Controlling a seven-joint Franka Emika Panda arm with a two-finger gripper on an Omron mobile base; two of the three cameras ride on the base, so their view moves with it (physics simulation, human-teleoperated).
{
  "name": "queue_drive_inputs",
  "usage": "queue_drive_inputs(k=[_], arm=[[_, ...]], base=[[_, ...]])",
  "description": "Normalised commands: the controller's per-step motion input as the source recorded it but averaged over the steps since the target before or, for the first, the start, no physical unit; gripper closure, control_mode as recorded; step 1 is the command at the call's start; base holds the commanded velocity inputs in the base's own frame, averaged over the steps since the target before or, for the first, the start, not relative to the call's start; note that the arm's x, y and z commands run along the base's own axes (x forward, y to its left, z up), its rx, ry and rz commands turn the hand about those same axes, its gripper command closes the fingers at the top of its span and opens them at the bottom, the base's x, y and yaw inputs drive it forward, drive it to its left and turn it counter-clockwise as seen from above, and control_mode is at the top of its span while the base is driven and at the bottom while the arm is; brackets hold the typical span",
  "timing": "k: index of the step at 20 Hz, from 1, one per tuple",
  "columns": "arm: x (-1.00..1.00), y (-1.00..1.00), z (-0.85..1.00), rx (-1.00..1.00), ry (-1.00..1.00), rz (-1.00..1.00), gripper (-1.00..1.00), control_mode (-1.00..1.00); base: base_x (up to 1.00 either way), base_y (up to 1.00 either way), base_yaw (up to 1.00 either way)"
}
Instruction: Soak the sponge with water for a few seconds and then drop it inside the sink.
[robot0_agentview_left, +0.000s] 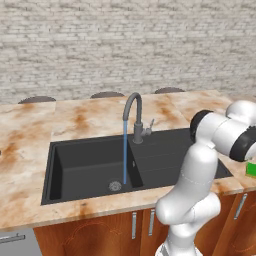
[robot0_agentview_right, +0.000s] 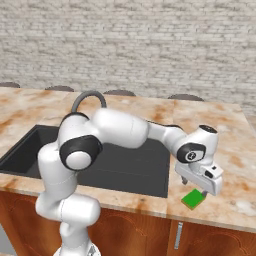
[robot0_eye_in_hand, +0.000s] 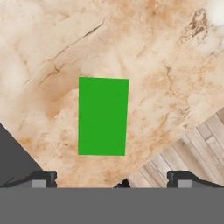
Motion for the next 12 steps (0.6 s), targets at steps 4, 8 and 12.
queue_drive_inputs(k=[4, 8, 12], arm=[[0.03, -0.04, -0.22, 0.0, 0.0, 0.0, -1.0, -1.0], [0.02, -0.08, -0.15, 0.0, 0.0, 0.0, -1.0, -1.0], [0.11, -0.06, -0.11, 0.0, 0.0, 0.0, -1.0, -1.0]], base=[[0.0, 0.0, 0.0], [0.0, 0.0, 0.0], [0.0, 0.0, 0.0]])
